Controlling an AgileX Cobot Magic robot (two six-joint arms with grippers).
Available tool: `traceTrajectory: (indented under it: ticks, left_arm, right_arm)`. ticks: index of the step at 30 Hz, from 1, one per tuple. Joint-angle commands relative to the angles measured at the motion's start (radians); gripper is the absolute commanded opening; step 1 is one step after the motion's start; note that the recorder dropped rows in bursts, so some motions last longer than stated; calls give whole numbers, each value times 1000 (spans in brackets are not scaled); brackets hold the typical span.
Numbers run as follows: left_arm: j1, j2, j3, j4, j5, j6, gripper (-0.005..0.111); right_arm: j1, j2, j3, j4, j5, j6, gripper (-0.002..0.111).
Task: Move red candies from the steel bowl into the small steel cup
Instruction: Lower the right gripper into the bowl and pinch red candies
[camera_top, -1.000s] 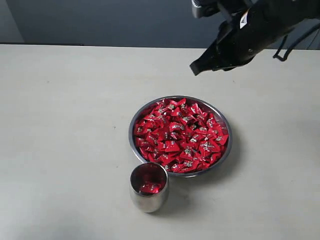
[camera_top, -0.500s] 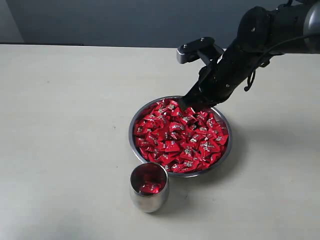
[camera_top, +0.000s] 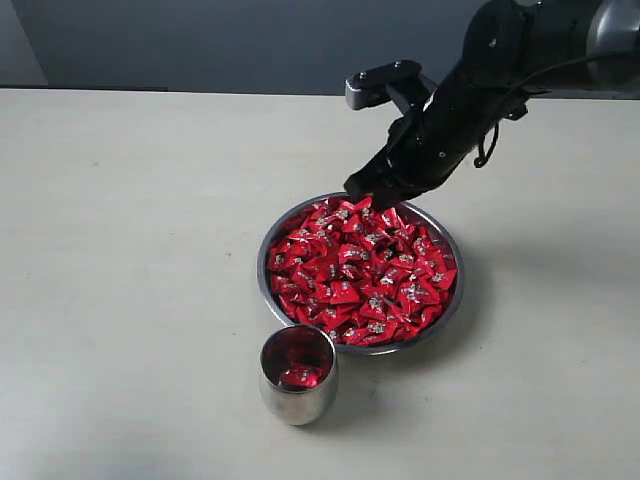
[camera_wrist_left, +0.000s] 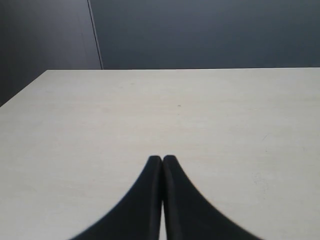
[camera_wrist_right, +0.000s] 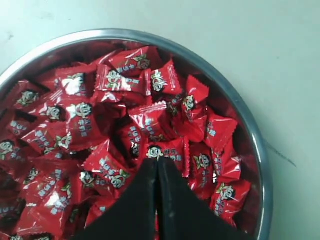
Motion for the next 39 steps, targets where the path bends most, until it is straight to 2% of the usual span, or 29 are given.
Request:
traceTrajectory:
  ticks: [1,18,20,24,26,39]
  left_arm:
    - [1,-4,4,1,-2,-3,0]
    - [1,-4,4,1,-2,-3,0]
    - [1,-4,4,1,-2,-3,0]
    - [1,-4,4,1,-2,-3,0]
    - [1,-4,4,1,-2,-3,0]
    - [1,-4,4,1,-2,-3,0]
  right_arm:
    - [-3,20,-41,-12,15,17,-1]
    - [8,100,-57,25,-33,-48,-1]
    - [21,103,-57,28,-36,-48,4]
    - [59,125,-84,19,-40,-48,24]
    - [67,143,-109,19,-35,-48,29]
    - [67,199,-197,-81,15,-19,30]
